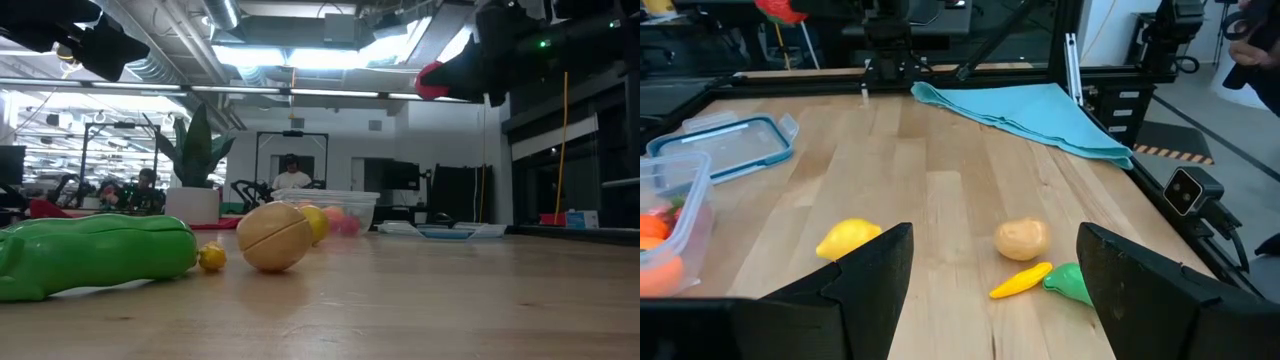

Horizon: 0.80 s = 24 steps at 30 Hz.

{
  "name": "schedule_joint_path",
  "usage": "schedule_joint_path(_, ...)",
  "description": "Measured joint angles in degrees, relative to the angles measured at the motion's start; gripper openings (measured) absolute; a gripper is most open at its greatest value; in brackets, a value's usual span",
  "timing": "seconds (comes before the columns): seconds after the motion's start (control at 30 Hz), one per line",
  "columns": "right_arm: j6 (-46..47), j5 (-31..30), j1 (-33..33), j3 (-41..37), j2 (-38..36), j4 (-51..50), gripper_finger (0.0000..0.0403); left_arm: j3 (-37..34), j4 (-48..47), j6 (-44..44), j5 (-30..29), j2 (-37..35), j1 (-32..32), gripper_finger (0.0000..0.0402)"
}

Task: Pick and placing Produce into tupperware
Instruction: Put the red strawberry into the transparent container

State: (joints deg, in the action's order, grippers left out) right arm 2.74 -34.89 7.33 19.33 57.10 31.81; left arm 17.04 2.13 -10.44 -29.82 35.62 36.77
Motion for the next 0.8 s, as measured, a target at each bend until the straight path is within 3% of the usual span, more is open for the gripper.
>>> schedule_joint_path(0.47,0.2,0.3,-1.0,0.4,0.0,-0.3,0.0178,0.0,-0.1,0.3,-1.2,0.0,0.0,0.0273)
schedule_joint_path(0.8,0.9,11.7,-11.4,3.8,4.3,-0.5,0.0178,0.0,-0.1,0.5,-1.3,0.0,0.0,0.0273)
